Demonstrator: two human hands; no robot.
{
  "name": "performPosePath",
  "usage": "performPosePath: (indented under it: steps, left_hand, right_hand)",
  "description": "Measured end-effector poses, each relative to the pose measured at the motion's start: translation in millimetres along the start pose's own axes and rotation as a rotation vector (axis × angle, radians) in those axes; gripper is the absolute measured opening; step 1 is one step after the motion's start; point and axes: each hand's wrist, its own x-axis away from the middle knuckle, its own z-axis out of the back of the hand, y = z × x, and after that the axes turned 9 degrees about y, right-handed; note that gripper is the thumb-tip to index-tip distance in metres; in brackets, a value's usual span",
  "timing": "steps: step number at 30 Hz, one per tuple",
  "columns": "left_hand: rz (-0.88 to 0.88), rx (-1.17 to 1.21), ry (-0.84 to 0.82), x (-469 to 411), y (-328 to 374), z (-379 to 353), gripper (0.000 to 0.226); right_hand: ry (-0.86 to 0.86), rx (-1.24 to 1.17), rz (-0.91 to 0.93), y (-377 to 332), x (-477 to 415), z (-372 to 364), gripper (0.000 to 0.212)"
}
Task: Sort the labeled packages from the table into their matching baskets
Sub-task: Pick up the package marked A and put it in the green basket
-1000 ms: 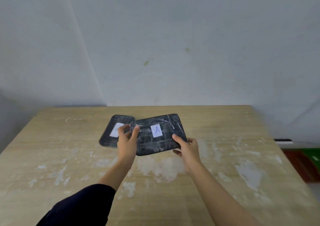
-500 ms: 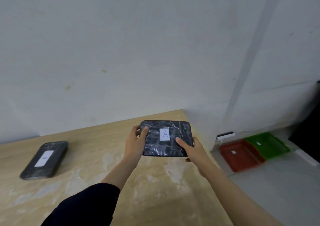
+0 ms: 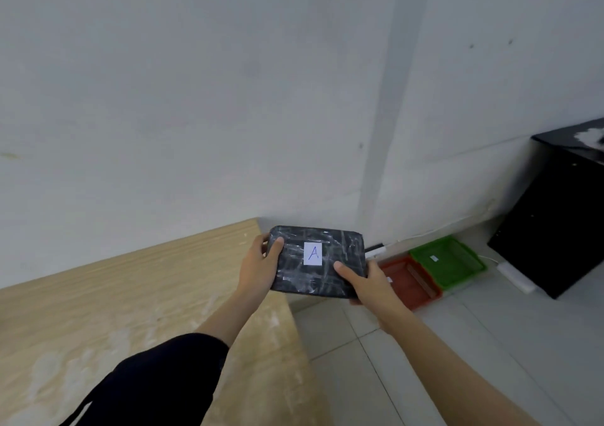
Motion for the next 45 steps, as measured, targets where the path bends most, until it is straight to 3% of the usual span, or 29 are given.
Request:
performPosePath:
  steps: [4,10,26,36,45]
  left_hand:
    - [-0.016,-0.031,-0.043,-1,20,-70,0.035]
    - [-0.036,-0.052,0.019,-4,52,-163,0.020]
    - [0.046,0.010,0.300,10,106,-361,0.041]
    - [0.076,-0.005,0.291,-56,124,-508,0.036]
    - [0.308,-0.100,0.174,-65,102,-670,0.040]
  right_hand:
    - [0.042,-0.062,-0.056,6,-43,57,0.050]
    - [-0.004,-0.047,-0.027,-2,-108,130,0.047]
    - [-0.270,0.092,0.026,-32,-266,297,0.058]
    - [-0.291,0.177,-0.011,-42,-409,377,0.054]
    - [-0.269,0.338,-0.163,-4,-519,482,0.054]
